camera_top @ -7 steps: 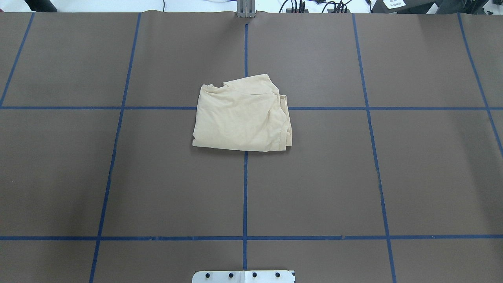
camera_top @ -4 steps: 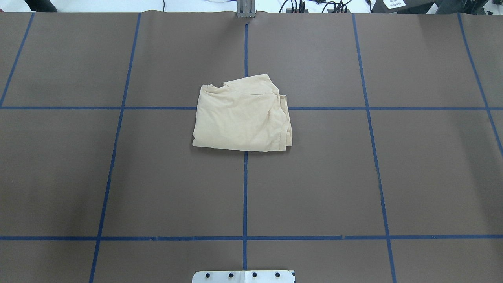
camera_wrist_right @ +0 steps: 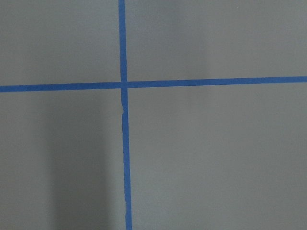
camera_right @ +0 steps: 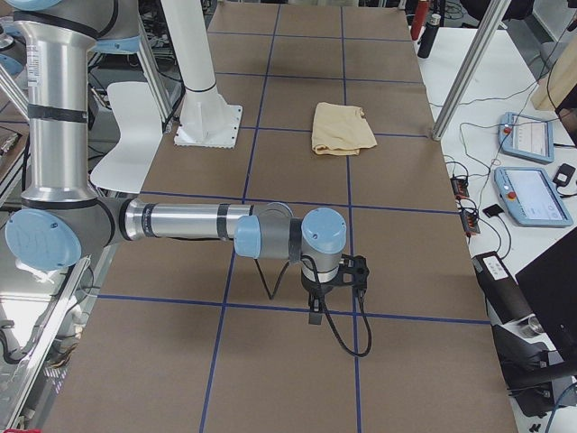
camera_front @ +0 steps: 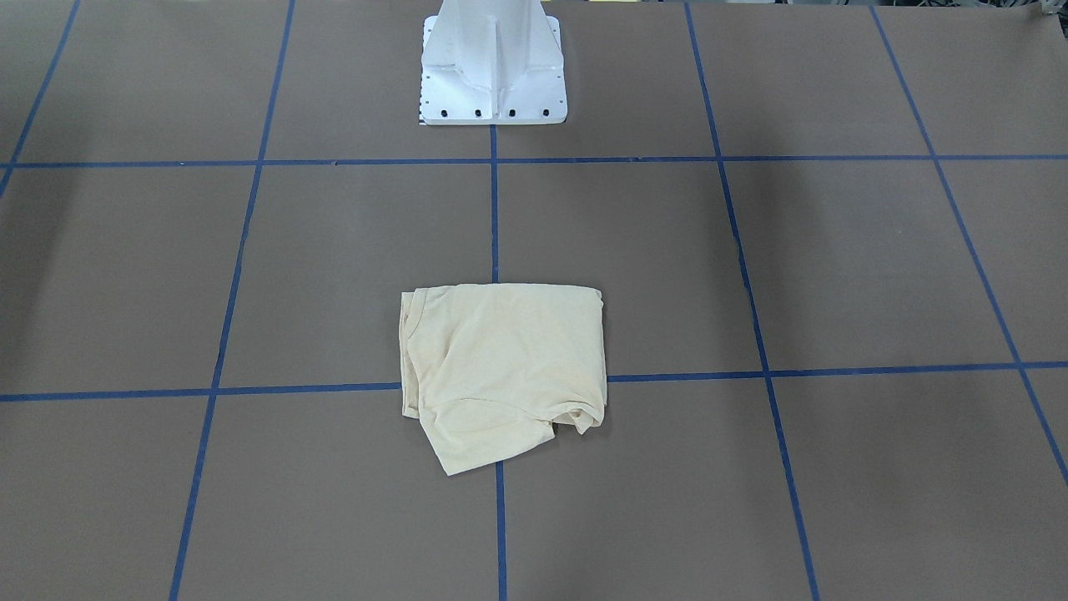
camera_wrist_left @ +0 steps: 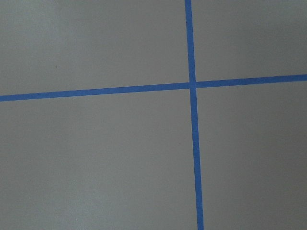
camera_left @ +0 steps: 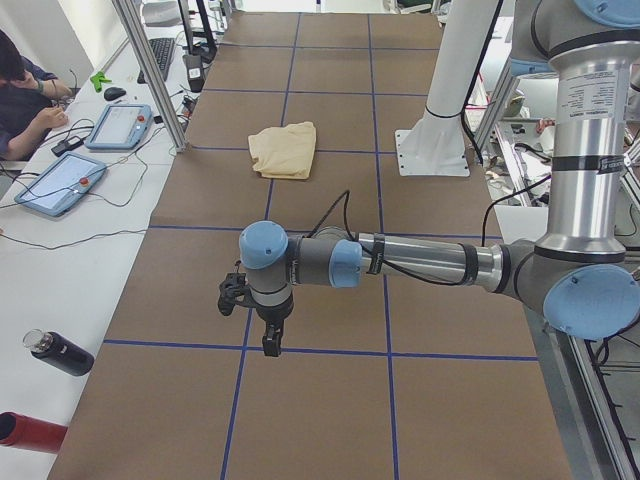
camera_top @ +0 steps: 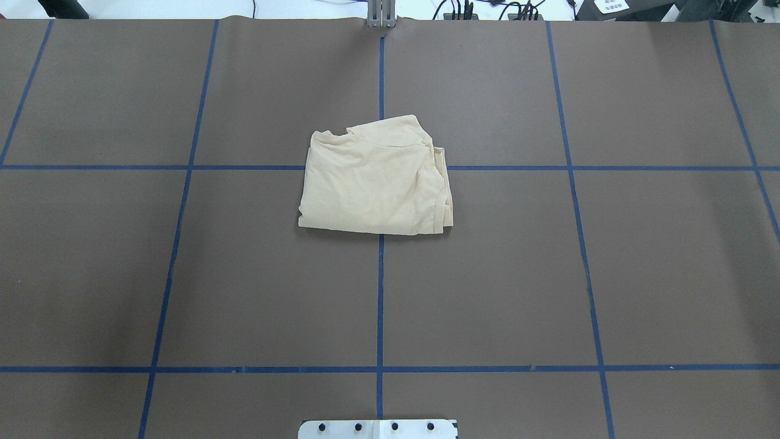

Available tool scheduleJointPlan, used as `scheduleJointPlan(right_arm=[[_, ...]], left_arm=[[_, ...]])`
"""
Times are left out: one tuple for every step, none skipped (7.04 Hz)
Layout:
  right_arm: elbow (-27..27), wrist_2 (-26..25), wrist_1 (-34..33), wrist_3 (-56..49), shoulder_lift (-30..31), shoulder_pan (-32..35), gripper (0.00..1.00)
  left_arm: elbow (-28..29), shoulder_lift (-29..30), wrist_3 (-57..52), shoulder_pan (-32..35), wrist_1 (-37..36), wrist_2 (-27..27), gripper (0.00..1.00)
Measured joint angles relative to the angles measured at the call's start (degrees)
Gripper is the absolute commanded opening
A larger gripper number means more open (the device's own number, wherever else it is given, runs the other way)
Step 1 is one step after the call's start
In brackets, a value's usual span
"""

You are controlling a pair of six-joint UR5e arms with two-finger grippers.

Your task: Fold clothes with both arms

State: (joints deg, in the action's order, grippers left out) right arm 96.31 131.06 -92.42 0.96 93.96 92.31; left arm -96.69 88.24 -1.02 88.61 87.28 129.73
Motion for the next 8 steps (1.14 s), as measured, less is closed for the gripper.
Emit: scheduleJointPlan(right_arm=[[-0.06, 0.11, -0.02, 0.03, 0.00, -0.01, 1.00], [-0.09, 0.34, -0.03, 0.05, -0.03, -0.02, 1.00], [-0.09, 0.82, -0.08, 0.04, -0.06, -0.02, 1.00], [-0.08, 1.66, -0.21, 0.05, -0.06, -0.02, 1.00], [-0.07, 2.72, -0.37, 0.03, -0.01, -0.02, 1.00], [-0.07, 3.52, -0.41, 0.01, 0.04, -0.02, 1.00], [-0.07, 3.86, -0.37, 0.01, 0.09, -0.02, 1.00], [-0.07, 3.97, -0.26, 0.01, 0.14, -0.02, 1.00]], left_arm=[[0.00, 0.00, 0.00, 0.01, 0.00, 0.00, 1.00], [0.00, 0.00, 0.05, 0.01, 0.00, -0.01, 1.00], [-0.04, 0.02, 0.13, 0.00, 0.00, 0.01, 1.00], [-0.07, 0.06, 0.19, -0.01, -0.04, 0.09, 1.00], [-0.06, 0.06, 0.22, 0.00, -0.14, 0.63, 1.00], [0.00, 0.03, 0.23, 0.03, -0.24, 1.65, 1.00], [0.05, -0.02, 0.23, 0.06, -0.30, 2.47, 1.00], [0.16, -0.03, 0.23, 0.06, -0.32, 2.81, 1.00]])
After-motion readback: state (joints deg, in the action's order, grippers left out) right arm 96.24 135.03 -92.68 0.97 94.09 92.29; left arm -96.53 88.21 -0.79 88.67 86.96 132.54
